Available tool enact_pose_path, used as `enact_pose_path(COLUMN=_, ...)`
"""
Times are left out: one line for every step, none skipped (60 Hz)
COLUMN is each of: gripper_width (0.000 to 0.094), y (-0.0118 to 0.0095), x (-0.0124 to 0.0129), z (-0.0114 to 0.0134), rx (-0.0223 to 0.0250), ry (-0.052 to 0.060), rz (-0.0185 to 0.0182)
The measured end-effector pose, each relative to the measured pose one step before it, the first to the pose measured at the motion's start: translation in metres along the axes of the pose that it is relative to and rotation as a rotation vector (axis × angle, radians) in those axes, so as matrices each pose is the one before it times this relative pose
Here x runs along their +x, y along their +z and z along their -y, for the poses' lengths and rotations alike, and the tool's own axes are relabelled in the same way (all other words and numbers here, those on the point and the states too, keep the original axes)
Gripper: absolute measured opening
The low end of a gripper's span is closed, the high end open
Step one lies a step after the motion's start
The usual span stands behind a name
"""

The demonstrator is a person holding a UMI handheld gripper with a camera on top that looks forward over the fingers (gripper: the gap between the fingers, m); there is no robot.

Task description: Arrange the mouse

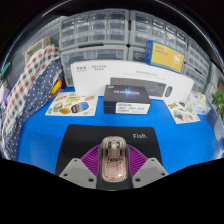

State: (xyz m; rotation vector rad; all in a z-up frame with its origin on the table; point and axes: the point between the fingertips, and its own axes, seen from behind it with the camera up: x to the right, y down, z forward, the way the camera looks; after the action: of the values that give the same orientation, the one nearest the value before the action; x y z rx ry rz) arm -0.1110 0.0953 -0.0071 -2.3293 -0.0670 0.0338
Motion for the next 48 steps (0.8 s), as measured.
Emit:
enact_pose_path(gripper_width=0.0358, y=0.00054, x=-0.00003, z=-0.00202, rx=-0.00484, ry=-0.0050, rz=-0.00346)
enact_pose_path(gripper_width=0.0358, y=-0.00027, x=0.00014, z=-0.00047, rx=-0.00438, ry=-0.0014, rz=-0.00122)
enact_pose_path(gripper_width=0.0356, y=0.00029, x=0.00022, z=0.00115, rx=0.00310, ry=0.0040, rz=-0.00182)
enact_pose_path(gripper_width=0.0356, y=0.00030, x=0.00000, z=-0.00115, rx=-0.00622, ry=0.0066, rz=0.00000)
enact_pose_path(gripper_width=0.0357, y=-0.00012, x=-0.00007, z=0.00044, rx=0.00017, ry=0.0085, rz=-0.00019)
enact_pose_path(gripper_width=0.0367, y=0.00040, x=0.00113, z=0.00040, rx=-0.00129, ry=0.0058, rz=0.00397)
enact_pose_path(gripper_width=0.0369, y=0.00000, x=-0.00063, z=-0.00085, rx=-0.00159, ry=0.0053, rz=0.00031)
enact_pose_path(gripper_width=0.0391, y=0.00000, x=-0.00025, z=0.00045, rx=0.00476, ry=0.0017, rz=-0.00062)
enact_pose_path(gripper_width=0.0391, y=-0.00015, x=-0.00012, z=-0.00052, rx=-0.00005, ry=0.0003, rz=-0.00077)
enact_pose_path(gripper_width=0.0406, y=-0.00004, x=-0.00021, z=0.00043, rx=0.00336, ry=-0.0006, rz=-0.00120)
enact_pose_path(gripper_width=0.0412, y=-0.00022, x=0.00043, z=0.00008, rx=0.00163, ry=0.0007, rz=-0.00284)
enact_pose_path(gripper_width=0.0427, y=-0.00019, x=-0.00014, z=-0.00022, rx=-0.00008, ry=0.0021, rz=-0.00181)
enact_pose_path(gripper_width=0.0437, y=-0.00002, x=0.00045, z=0.00020, rx=0.00009, ry=0.0041, rz=-0.00311)
enact_pose_path(gripper_width=0.0444, y=-0.00020, x=0.00025, z=-0.00029, rx=-0.00214, ry=0.0051, rz=-0.00287)
enact_pose_path(gripper_width=0.0460, y=-0.00029, x=0.00024, z=-0.00042, rx=-0.00418, ry=0.0044, rz=-0.00196)
enact_pose_path(gripper_width=0.0468, y=-0.00061, x=-0.00002, z=-0.00058, rx=-0.00522, ry=0.0040, rz=-0.00139)
enact_pose_path(gripper_width=0.0496, y=-0.00054, x=-0.00037, z=-0.00034, rx=-0.00556, ry=0.0039, rz=0.00063)
enact_pose_path(gripper_width=0.0531, y=-0.00082, x=0.00019, z=-0.00036, rx=-0.00552, ry=0.0029, rz=-0.00099)
enact_pose_path(gripper_width=0.0612, y=-0.00139, x=0.00043, z=0.00039, rx=-0.00309, ry=0.0023, rz=-0.00232)
enact_pose_path(gripper_width=0.0639, y=-0.00192, x=0.00179, z=0.00172, rx=0.00137, ry=0.0008, rz=-0.00124)
enact_pose_path(gripper_width=0.0683, y=-0.00241, x=0.00139, z=0.00218, rx=0.00397, ry=0.0007, rz=-0.00540)
enact_pose_path(gripper_width=0.0768, y=-0.00294, x=0.00146, z=0.00262, rx=0.00623, ry=-0.0002, rz=-0.00524)
enact_pose_path(gripper_width=0.0820, y=-0.00337, x=0.00132, z=0.00301, rx=0.00776, ry=-0.0011, rz=-0.00517)
enact_pose_path(gripper_width=0.0837, y=-0.00375, x=0.00095, z=0.00340, rx=0.00822, ry=-0.0014, rz=-0.00386)
enact_pose_path(gripper_width=0.0837, y=-0.00425, x=0.00062, z=0.00366, rx=0.00883, ry=-0.0006, rz=-0.00255)
enact_pose_path(gripper_width=0.0840, y=-0.00472, x=-0.00006, z=0.00378, rx=0.01024, ry=0.0007, rz=-0.00087)
enact_pose_path(gripper_width=0.0838, y=-0.00470, x=-0.00109, z=0.00374, rx=0.01172, ry=0.0018, rz=-0.00371)
enact_pose_path(gripper_width=0.0836, y=-0.00551, x=0.00050, z=0.00454, rx=0.01089, ry=0.0023, rz=0.00020)
enact_pose_path(gripper_width=0.0838, y=-0.00557, x=0.00037, z=0.00450, rx=0.01085, ry=0.0019, rz=-0.00013)
enact_pose_path(gripper_width=0.0839, y=-0.00602, x=0.00020, z=0.00439, rx=0.01025, ry=0.0014, rz=0.00027)
enact_pose_path(gripper_width=0.0836, y=-0.00626, x=0.00018, z=0.00429, rx=0.01008, ry=0.0004, rz=0.00190)
enact_pose_path(gripper_width=0.0839, y=-0.00632, x=-0.00035, z=0.00439, rx=0.00992, ry=0.0002, rz=0.00322)
enact_pose_path(gripper_width=0.0838, y=-0.00653, x=-0.00036, z=0.00408, rx=0.00943, ry=0.0009, rz=0.00327)
enact_pose_path(gripper_width=0.0839, y=-0.00667, x=-0.00039, z=0.00404, rx=0.00896, ry=0.0016, rz=0.00273)
enact_pose_path(gripper_width=0.0839, y=-0.00701, x=-0.00023, z=0.00405, rx=0.00869, ry=0.0021, rz=0.00296)
enact_pose_path(gripper_width=0.0841, y=-0.00715, x=-0.00018, z=0.00374, rx=0.00811, ry=0.0021, rz=0.00264)
enact_pose_path(gripper_width=0.0842, y=-0.00726, x=-0.00036, z=0.00327, rx=0.00733, ry=0.0023, rz=0.00289)
enact_pose_path(gripper_width=0.0844, y=-0.00751, x=0.00013, z=0.00328, rx=0.00885, ry=0.0018, rz=0.00352)
enact_pose_path(gripper_width=0.0843, y=-0.00742, x=-0.00050, z=0.00320, rx=0.00792, ry=0.0017, rz=0.00335)
enact_pose_path(gripper_width=0.0843, y=-0.00770, x=-0.00035, z=0.00325, rx=0.00821, ry=0.0015, rz=0.00387)
enact_pose_path(gripper_width=0.0845, y=-0.00792, x=-0.00039, z=0.00330, rx=0.00881, ry=0.0012, rz=0.00324)
enact_pose_path(gripper_width=0.0848, y=-0.00780, x=0.00029, z=0.00298, rx=0.00874, ry=0.0007, rz=0.00185)
enact_pose_path(gripper_width=0.0846, y=-0.00803, x=0.00056, z=0.00236, rx=0.00791, ry=0.0006, rz=0.00102)
enact_pose_path(gripper_width=0.0845, y=-0.00730, x=-0.00055, z=0.00196, rx=0.00714, ry=0.0023, rz=-0.00063)
enact_pose_path(gripper_width=0.0847, y=-0.00849, x=0.00100, z=0.00203, rx=0.00866, ry=-0.0001, rz=0.00286)
enact_pose_path(gripper_width=0.0845, y=-0.00781, x=0.00021, z=0.00223, rx=0.00904, ry=-0.0004, rz=0.00353)
enact_pose_path(gripper_width=0.0845, y=-0.00792, x=0.00016, z=0.00195, rx=0.00871, ry=-0.0018, rz=0.00399)
enact_pose_path(gripper_width=0.0847, y=-0.00810, x=0.00052, z=0.00137, rx=0.00647, ry=-0.0029, rz=0.00302)
